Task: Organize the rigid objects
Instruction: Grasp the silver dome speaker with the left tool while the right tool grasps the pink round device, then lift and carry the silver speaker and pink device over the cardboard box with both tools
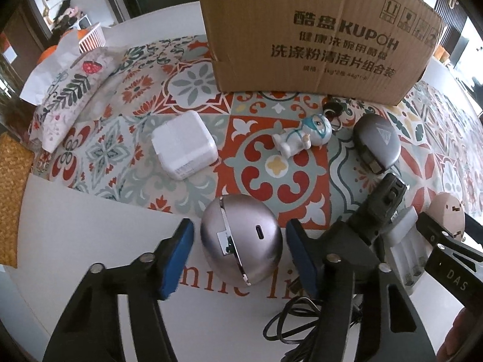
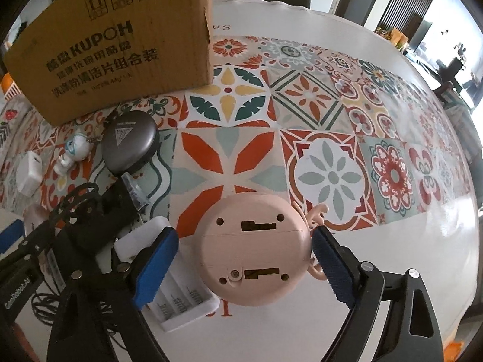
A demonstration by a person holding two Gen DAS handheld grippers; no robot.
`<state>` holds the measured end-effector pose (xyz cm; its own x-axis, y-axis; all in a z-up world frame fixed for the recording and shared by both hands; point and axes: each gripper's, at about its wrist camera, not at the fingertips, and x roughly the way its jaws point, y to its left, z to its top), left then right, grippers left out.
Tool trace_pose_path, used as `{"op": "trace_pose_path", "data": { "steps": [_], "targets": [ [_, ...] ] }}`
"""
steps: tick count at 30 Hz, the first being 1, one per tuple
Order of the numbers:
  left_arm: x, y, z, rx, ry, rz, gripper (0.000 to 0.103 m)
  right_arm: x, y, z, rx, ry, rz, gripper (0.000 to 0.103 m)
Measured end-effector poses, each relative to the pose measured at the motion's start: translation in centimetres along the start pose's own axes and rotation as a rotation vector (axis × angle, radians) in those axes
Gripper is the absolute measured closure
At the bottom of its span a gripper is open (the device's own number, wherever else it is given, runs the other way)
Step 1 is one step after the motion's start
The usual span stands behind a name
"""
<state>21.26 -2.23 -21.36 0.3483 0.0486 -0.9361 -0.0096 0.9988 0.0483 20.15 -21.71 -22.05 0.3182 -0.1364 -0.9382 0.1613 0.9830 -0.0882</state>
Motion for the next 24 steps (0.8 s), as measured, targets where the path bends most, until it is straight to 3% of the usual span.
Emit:
{"op": "trace_pose_path", "data": {
  "steps": [2,4,16,24],
  "targets": [
    [0.1,0.1,0.0,-0.001,0.003,-0.004,0.048,0.0,0.0,0.0,-0.001,-0.003,0.001,0.016],
    [0.1,0.1,-0.2,0.005,-0.003,-0.006,0.048,-0.2,0.0,0.0,-0.008,-0.014,-0.010,0.027],
    [-1.4,-0.2,-0.4,0.042,-0.062,-0.026,0.048,-1.5,0.2,-0.8,-0.006,-0.045,0.034,0.028],
    [-4.3,0.1,-0.5,0.052,-0.128,-0.063,0.048,-4.9,0.8,-0.9,-0.021,-0.119,0.059,0.028]
  ]
}}
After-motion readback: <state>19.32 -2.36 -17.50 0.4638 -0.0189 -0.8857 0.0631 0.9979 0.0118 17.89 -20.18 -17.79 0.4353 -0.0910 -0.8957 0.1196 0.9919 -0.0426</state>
